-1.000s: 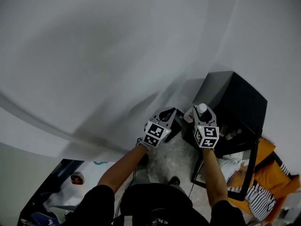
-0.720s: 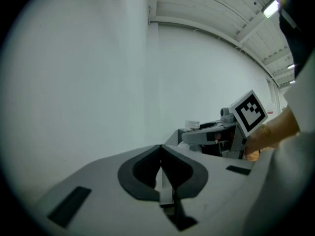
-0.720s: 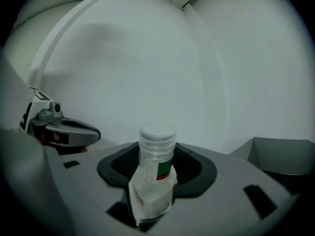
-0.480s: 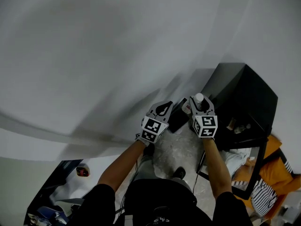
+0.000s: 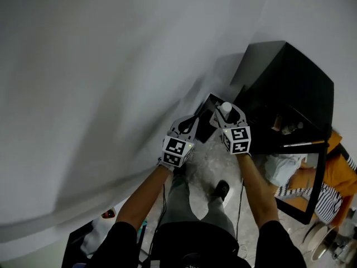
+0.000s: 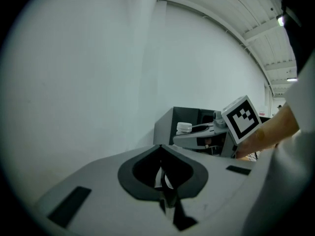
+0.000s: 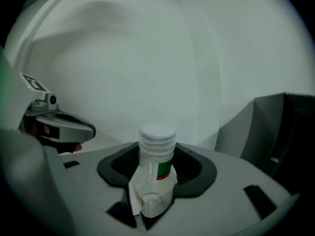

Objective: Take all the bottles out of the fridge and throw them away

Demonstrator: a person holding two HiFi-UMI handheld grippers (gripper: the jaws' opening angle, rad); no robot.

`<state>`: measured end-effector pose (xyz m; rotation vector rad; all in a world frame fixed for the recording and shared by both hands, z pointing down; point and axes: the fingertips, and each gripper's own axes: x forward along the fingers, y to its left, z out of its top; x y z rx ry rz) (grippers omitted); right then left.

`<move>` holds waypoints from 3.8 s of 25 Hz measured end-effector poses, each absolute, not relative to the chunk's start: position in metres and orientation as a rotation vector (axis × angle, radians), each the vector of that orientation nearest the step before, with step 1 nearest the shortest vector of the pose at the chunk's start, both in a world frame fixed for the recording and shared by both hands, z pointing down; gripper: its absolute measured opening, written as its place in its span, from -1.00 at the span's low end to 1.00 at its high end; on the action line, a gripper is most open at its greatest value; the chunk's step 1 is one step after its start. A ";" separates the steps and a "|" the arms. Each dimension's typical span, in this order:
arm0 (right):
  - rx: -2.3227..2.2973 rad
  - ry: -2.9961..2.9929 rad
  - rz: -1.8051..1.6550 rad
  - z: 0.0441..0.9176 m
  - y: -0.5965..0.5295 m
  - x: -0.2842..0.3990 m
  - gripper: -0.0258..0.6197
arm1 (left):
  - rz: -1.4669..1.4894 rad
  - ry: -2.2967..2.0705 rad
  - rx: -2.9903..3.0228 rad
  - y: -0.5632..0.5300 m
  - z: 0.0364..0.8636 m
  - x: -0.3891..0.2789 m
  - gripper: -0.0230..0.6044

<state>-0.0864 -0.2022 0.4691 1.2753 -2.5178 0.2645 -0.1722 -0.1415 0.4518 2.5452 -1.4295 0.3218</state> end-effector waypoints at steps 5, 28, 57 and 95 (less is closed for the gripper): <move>1.289 -2.458 0.337 0.533 -0.209 -0.076 -0.27 | 0.355 -1.380 2.520 -0.165 0.507 -0.169 -0.92; 1.328 -2.317 0.596 0.814 -0.251 -0.055 -0.27 | 0.528 -1.208 2.419 -0.201 0.753 -0.136 -0.92; 1.315 -2.296 0.539 0.866 -0.243 -0.081 -0.27 | 0.476 -1.271 2.436 -0.193 0.769 -0.156 -0.92; 1.863 -2.341 0.489 0.365 -0.118 0.093 -0.90 | 0.247 -0.596 2.874 -0.134 0.348 0.045 -0.92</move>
